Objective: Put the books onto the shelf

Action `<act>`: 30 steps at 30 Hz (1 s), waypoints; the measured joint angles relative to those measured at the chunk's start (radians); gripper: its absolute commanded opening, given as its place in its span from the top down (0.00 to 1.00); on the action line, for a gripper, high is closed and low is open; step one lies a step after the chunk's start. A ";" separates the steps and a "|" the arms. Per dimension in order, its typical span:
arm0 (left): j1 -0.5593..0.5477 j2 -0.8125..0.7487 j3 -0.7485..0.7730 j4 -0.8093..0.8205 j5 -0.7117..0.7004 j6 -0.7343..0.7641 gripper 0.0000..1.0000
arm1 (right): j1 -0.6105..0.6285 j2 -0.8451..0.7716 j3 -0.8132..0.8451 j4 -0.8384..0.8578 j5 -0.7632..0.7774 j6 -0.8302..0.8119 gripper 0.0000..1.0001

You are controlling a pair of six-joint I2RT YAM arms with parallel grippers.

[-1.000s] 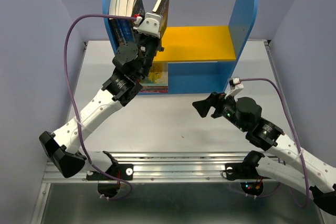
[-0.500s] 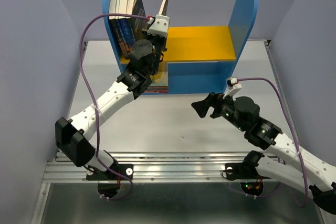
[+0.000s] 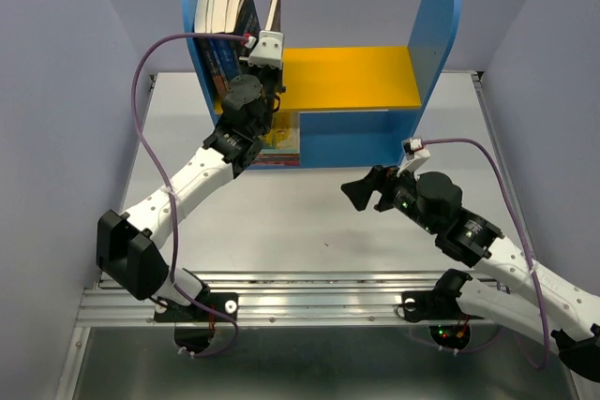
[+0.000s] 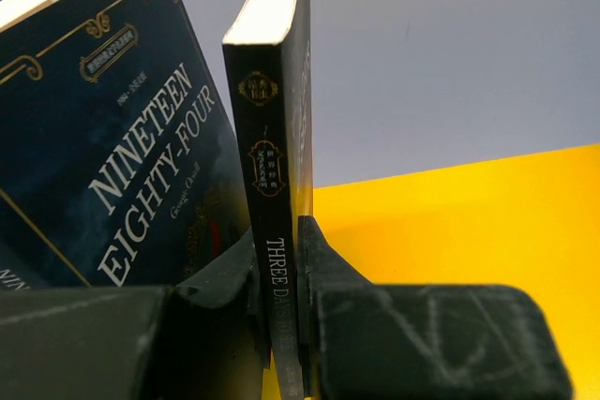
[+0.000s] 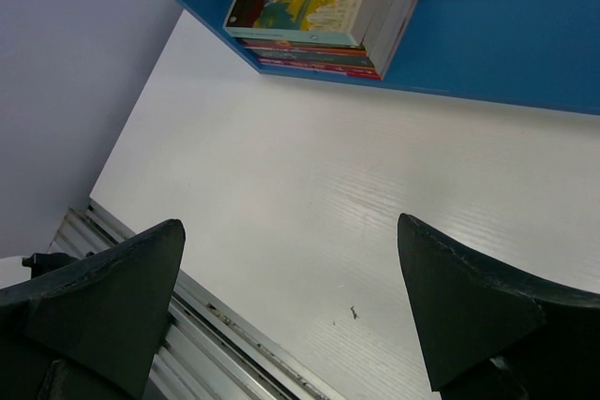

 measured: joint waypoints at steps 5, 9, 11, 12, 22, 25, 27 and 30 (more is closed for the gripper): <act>0.017 -0.018 -0.027 0.021 0.006 -0.016 1.00 | 0.000 0.006 0.000 0.000 0.000 0.000 0.00; 0.024 -0.021 -0.037 0.031 0.006 -0.016 1.00 | 0.000 0.012 0.000 0.000 -0.003 0.000 0.00; 0.024 -0.029 -0.055 0.047 0.007 -0.018 1.00 | 0.000 0.012 0.000 0.000 -0.003 0.000 0.00; 0.024 -0.033 -0.062 0.053 0.006 -0.018 1.00 | 0.000 0.012 0.000 0.000 -0.003 0.000 0.00; 0.029 -0.045 -0.098 0.098 0.000 -0.011 1.00 | 0.000 0.012 0.000 0.000 -0.003 0.000 0.00; 0.031 -0.048 -0.108 0.113 -0.006 -0.003 1.00 | 0.000 0.012 0.000 0.000 -0.003 0.000 0.00; 0.032 -0.048 -0.108 0.114 -0.010 0.003 1.00 | 0.000 0.012 0.000 0.000 -0.004 0.000 0.00; 0.034 -0.048 -0.108 0.116 -0.019 0.009 1.00 | 0.000 0.012 0.000 0.000 -0.004 0.000 0.00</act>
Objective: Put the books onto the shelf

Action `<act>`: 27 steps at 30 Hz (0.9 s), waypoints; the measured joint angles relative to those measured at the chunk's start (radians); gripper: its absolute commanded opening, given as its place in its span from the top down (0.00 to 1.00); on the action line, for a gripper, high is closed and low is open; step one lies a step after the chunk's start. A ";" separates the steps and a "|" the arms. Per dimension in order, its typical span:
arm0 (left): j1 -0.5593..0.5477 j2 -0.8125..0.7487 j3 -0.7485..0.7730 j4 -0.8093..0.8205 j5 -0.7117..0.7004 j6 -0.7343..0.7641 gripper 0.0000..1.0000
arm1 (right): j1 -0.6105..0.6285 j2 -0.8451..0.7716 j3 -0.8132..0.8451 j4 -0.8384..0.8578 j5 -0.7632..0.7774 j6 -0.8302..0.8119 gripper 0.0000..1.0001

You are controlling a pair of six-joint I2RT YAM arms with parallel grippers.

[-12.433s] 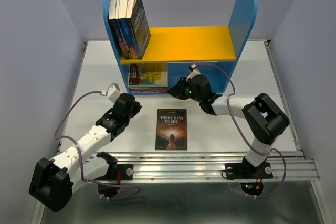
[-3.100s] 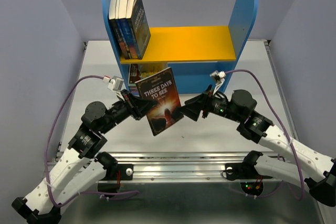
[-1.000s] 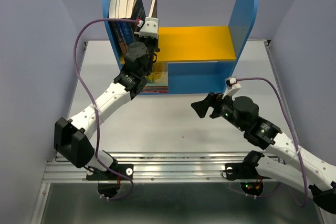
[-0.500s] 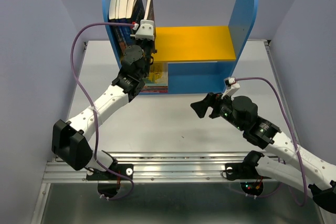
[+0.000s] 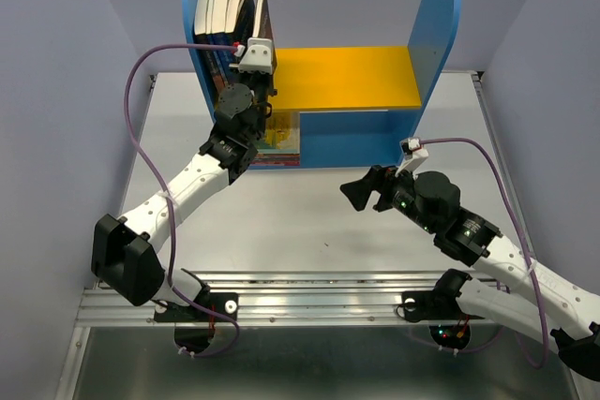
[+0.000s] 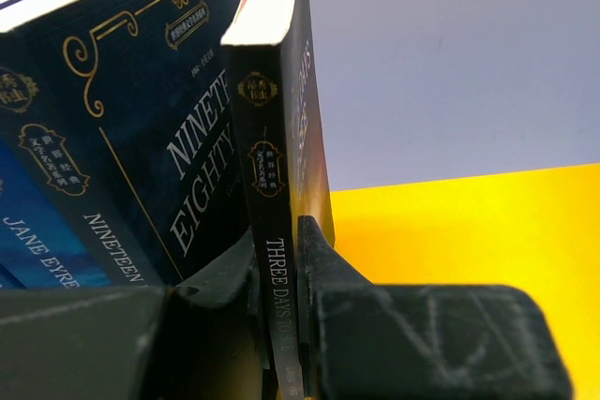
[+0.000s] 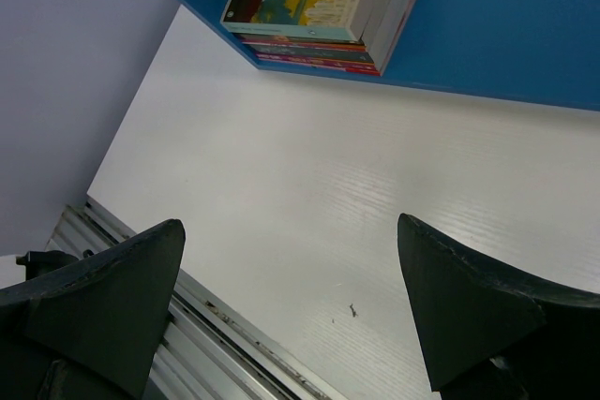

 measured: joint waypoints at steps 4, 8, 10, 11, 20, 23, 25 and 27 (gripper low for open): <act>0.005 0.000 -0.004 0.010 -0.004 0.002 1.00 | 0.000 0.000 0.000 0.000 0.000 0.000 0.00; 0.013 0.000 -0.011 0.025 -0.005 0.002 1.00 | 0.000 0.000 0.000 0.000 0.000 0.000 0.00; 0.015 0.000 -0.014 0.031 -0.004 0.002 1.00 | 0.000 0.000 0.000 0.000 0.000 0.000 0.00; 0.016 0.000 -0.016 0.037 -0.005 0.002 1.00 | 0.000 0.000 0.000 0.000 0.000 0.000 0.00; 0.016 0.000 -0.017 0.039 -0.004 0.002 0.92 | 0.000 0.000 0.000 0.000 -0.002 0.000 0.00; 0.016 0.000 -0.017 0.040 -0.004 0.002 0.87 | 0.000 0.000 0.000 0.000 -0.003 0.000 0.00; 0.016 0.000 -0.018 0.041 -0.004 0.003 0.82 | 0.000 0.000 0.000 0.000 -0.003 0.000 0.00; 0.016 -0.001 -0.021 0.046 -0.004 0.003 0.80 | 0.000 0.000 0.000 0.000 -0.005 0.000 0.00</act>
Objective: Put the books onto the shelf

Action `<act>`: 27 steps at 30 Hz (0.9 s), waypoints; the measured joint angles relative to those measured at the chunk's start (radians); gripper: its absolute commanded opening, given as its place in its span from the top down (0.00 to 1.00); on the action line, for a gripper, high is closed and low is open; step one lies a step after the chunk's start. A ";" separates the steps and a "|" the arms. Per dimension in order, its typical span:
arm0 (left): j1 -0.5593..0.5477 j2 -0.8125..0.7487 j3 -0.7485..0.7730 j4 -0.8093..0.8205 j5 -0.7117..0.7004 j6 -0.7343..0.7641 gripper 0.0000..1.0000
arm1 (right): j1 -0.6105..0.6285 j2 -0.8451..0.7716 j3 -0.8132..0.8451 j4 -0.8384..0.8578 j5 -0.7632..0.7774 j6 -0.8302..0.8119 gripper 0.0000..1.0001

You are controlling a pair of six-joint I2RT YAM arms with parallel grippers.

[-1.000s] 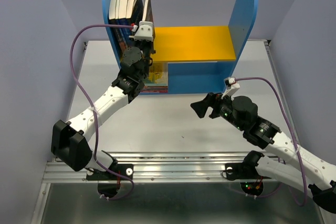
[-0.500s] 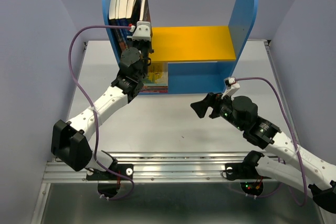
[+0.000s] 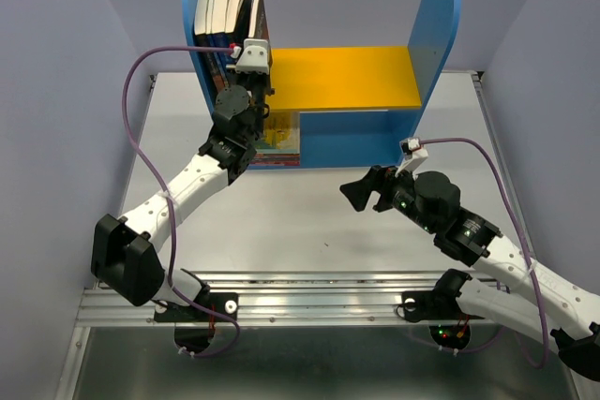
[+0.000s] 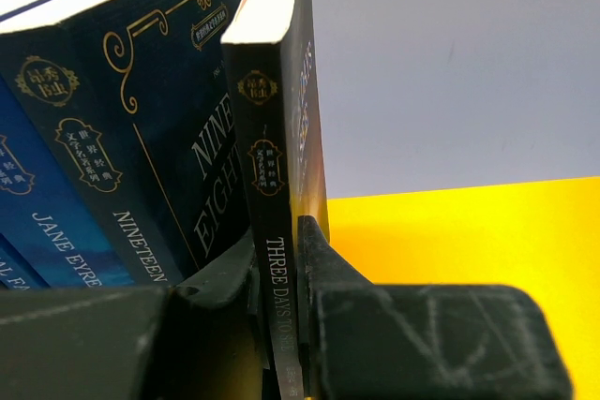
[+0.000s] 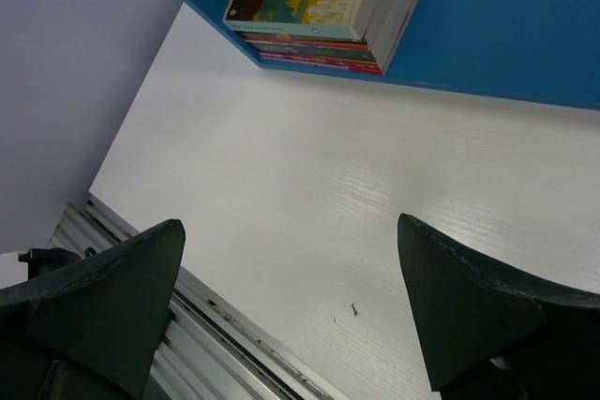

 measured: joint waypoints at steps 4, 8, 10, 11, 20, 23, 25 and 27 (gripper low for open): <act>0.002 -0.003 -0.007 0.010 0.000 0.003 0.75 | 0.000 0.000 0.000 0.000 -0.006 0.000 0.00; 0.005 -0.003 -0.010 0.017 0.002 0.003 0.66 | 0.000 0.002 0.000 0.000 -0.018 0.000 0.00; 0.004 -0.005 -0.010 0.022 0.004 0.003 0.62 | 0.000 0.005 0.000 0.000 -0.022 0.000 0.00; 0.004 -0.007 -0.010 0.022 0.005 0.002 0.57 | 0.000 0.008 0.000 0.000 -0.025 0.000 0.00; 0.000 -0.038 -0.008 0.028 0.016 -0.003 0.54 | 0.000 0.029 0.000 0.000 -0.039 0.000 0.00; 0.000 -0.048 0.008 0.022 0.012 -0.011 0.54 | 0.000 0.041 0.002 0.000 -0.045 -0.002 0.00; 0.000 -0.051 0.027 0.018 0.002 -0.020 0.54 | 0.000 0.052 0.010 -0.003 -0.053 -0.004 0.00; -0.001 -0.057 0.054 0.013 -0.014 -0.029 0.52 | 0.000 0.068 0.030 -0.007 -0.068 -0.008 0.00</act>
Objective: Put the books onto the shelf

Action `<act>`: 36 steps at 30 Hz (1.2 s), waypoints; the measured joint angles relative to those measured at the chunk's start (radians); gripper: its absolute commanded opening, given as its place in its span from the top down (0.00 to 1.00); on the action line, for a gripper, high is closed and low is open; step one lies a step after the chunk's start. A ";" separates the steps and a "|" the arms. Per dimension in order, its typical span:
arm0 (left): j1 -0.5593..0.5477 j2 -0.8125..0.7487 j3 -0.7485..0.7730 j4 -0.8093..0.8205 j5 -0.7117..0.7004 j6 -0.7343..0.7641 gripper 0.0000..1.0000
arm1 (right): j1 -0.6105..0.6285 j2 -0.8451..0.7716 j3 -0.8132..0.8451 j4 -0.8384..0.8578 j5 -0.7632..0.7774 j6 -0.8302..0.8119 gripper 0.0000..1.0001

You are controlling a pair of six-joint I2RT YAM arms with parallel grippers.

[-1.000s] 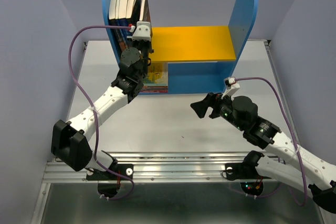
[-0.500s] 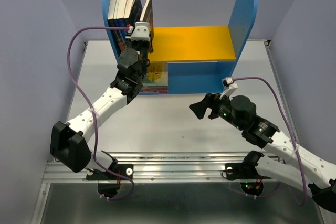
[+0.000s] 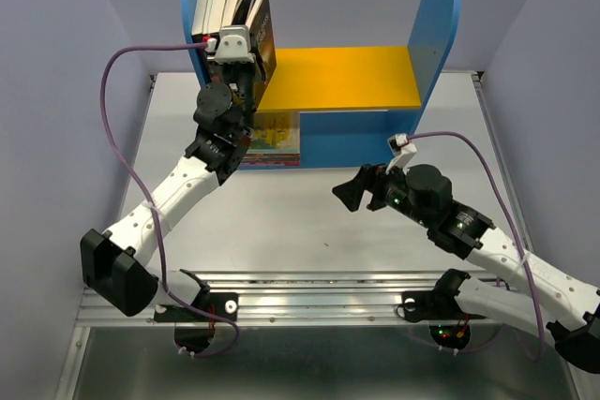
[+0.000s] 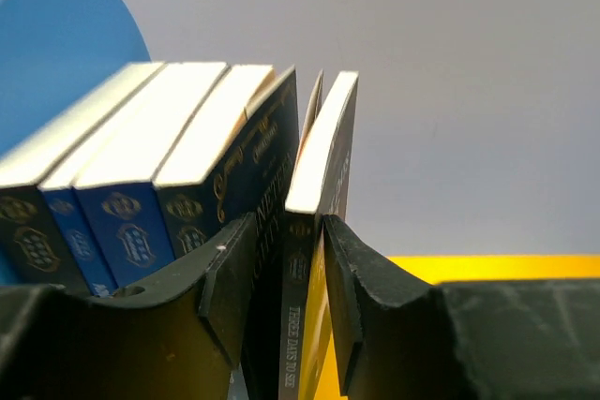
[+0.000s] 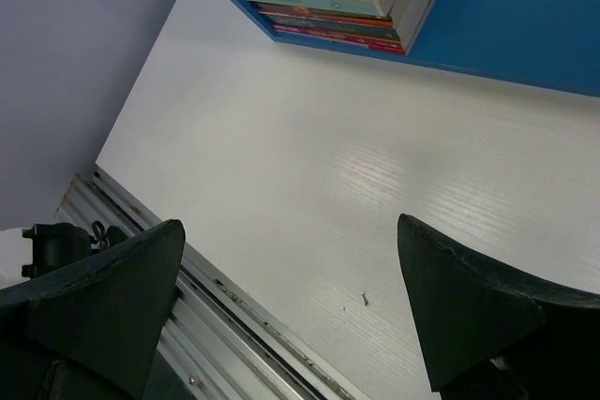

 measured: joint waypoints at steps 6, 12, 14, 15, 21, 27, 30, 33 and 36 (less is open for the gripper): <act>-0.009 -0.034 0.073 -0.017 -0.018 -0.005 0.46 | 0.000 0.026 0.038 0.001 -0.037 -0.004 0.00; 0.008 -0.051 0.160 -0.023 -0.134 0.045 0.29 | 0.000 0.065 0.056 -0.002 -0.073 -0.006 0.00; 0.010 -0.052 0.190 -0.024 -0.167 0.063 0.16 | 0.000 0.077 0.075 -0.006 -0.085 -0.014 0.00; 0.010 -0.052 0.205 -0.027 -0.182 0.070 0.10 | 0.000 0.080 0.086 -0.007 -0.089 -0.021 0.00; 0.010 -0.080 0.228 -0.101 -0.206 0.050 0.01 | 0.000 0.219 0.339 0.000 -0.097 -0.112 0.02; 0.009 -0.192 0.228 -0.308 -0.215 -0.066 0.01 | 0.000 0.477 0.663 0.030 0.009 -0.216 0.24; 0.009 -0.300 0.192 -0.419 -0.232 -0.147 0.01 | 0.000 0.653 0.867 0.023 0.084 -0.270 0.28; 0.009 -0.461 0.099 -0.536 -0.279 -0.278 0.01 | 0.000 0.806 1.015 0.015 0.142 -0.308 0.31; 0.009 -0.642 -0.039 -0.660 -0.325 -0.447 0.01 | 0.000 0.901 1.114 0.006 0.179 -0.336 0.33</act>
